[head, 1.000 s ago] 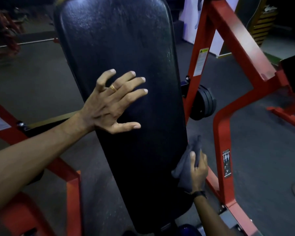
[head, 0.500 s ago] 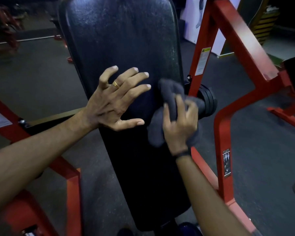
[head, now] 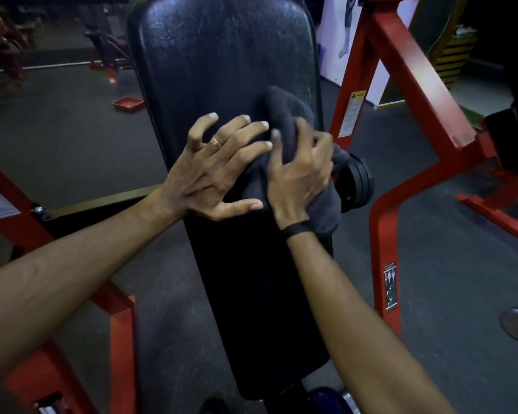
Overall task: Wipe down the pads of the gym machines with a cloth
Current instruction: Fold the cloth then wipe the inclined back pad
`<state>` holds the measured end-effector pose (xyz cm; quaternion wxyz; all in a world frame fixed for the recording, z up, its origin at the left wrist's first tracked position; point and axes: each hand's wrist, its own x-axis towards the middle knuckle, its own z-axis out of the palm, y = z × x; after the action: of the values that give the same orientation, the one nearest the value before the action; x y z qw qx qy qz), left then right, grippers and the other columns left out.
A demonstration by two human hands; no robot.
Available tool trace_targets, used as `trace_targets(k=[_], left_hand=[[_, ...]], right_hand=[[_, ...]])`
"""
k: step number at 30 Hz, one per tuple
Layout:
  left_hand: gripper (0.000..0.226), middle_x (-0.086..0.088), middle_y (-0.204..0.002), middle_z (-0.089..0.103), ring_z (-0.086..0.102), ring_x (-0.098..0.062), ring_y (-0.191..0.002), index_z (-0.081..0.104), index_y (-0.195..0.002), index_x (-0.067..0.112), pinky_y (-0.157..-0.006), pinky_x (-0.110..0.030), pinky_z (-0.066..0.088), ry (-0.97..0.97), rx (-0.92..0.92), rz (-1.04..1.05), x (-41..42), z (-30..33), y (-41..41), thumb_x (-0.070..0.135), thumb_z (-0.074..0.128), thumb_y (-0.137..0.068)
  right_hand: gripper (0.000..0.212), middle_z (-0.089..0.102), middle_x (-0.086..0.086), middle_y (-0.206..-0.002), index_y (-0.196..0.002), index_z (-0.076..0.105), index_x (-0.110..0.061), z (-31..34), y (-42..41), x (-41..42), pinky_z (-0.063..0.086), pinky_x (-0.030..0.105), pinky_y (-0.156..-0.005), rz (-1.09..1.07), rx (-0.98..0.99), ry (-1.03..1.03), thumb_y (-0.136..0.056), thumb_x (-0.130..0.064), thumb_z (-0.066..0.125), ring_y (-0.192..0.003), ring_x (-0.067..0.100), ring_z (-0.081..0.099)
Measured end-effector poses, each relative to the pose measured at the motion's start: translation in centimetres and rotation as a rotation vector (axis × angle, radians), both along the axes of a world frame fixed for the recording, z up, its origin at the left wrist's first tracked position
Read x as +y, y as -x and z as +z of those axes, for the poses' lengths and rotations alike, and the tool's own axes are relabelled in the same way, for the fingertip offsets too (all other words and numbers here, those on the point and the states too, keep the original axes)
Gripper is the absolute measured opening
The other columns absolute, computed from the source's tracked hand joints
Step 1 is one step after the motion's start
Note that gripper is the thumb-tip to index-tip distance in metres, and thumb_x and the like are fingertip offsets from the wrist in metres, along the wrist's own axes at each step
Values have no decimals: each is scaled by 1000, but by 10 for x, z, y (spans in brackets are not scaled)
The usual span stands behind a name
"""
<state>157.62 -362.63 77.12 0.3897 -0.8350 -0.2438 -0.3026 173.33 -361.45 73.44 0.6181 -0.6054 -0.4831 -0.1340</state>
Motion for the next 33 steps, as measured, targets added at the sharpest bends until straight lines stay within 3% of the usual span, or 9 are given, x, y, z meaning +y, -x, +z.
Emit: trace_targets(k=[5,9,12,14,18,23,27,30,33], left_hand=[[77,-14,-147,51,48,-29,-137,45,-139,9,-112,-48,18,3,-38,-27,3,1,1,70,29,-94],[75,-14,-145,53,49,-28,-135,45,-138,9,-113,-46,16,0,-39,-38,4,-2,1,69,30,-94],[76,-13,-145,52,49,-28,-136,44,-138,10,-113,-46,15,-4,-50,-39,5,-1,0,70,30,-94],[76,-13,-146,52,49,-28,-135,44,-138,10,-112,-47,17,-7,-61,-35,4,-1,1,70,29,-94],[75,-15,-146,52,49,-29,-135,43,-137,10,-111,-48,17,32,-111,-66,3,0,1,69,27,-95],[74,-14,-145,51,48,-27,-136,44,-136,11,-112,-46,16,46,-135,-126,5,0,3,69,28,-93],[73,-12,-145,52,47,-26,-137,44,-137,11,-113,-46,15,46,-163,-108,6,0,3,68,30,-93],[70,-11,-146,51,42,-25,-140,45,-136,12,-115,-44,9,28,-233,-99,4,0,3,66,29,-94],[65,-9,-146,44,41,-26,-137,46,-134,13,-116,-37,8,44,-445,-91,-1,8,6,63,31,-95]], right_hand=[[34,53,11,-114,-121,59,-21,-117,23,-87,45,42,-78,215,-323,51,-89,-32,63,-93,31,54],[35,56,16,-111,-120,58,-23,-181,-31,-125,51,45,-78,190,-229,279,-90,-41,57,-93,36,58],[48,58,22,-103,-122,59,-17,-141,-62,-69,52,45,-82,-34,179,272,-97,-57,47,-93,40,61],[48,60,21,-99,-121,67,-13,-88,-60,-20,54,48,-77,-167,349,147,-94,-51,56,-91,41,62],[42,59,15,-105,-124,66,-18,-34,15,-21,44,42,-76,-73,91,28,-91,-42,57,-95,33,56],[30,53,11,-111,-122,56,-21,-112,49,-95,49,43,-75,196,-277,23,-98,-39,58,-93,30,54],[30,56,12,-112,-121,57,-25,-130,18,-107,51,48,-74,202,-211,98,-99,-44,55,-91,33,57],[33,59,18,-105,-117,65,-15,-67,29,-68,51,47,-78,153,-35,65,-94,-39,63,-92,35,59],[33,61,16,-101,-109,72,-12,18,59,-23,48,43,-73,119,-82,-37,-89,-38,65,-88,32,59]])
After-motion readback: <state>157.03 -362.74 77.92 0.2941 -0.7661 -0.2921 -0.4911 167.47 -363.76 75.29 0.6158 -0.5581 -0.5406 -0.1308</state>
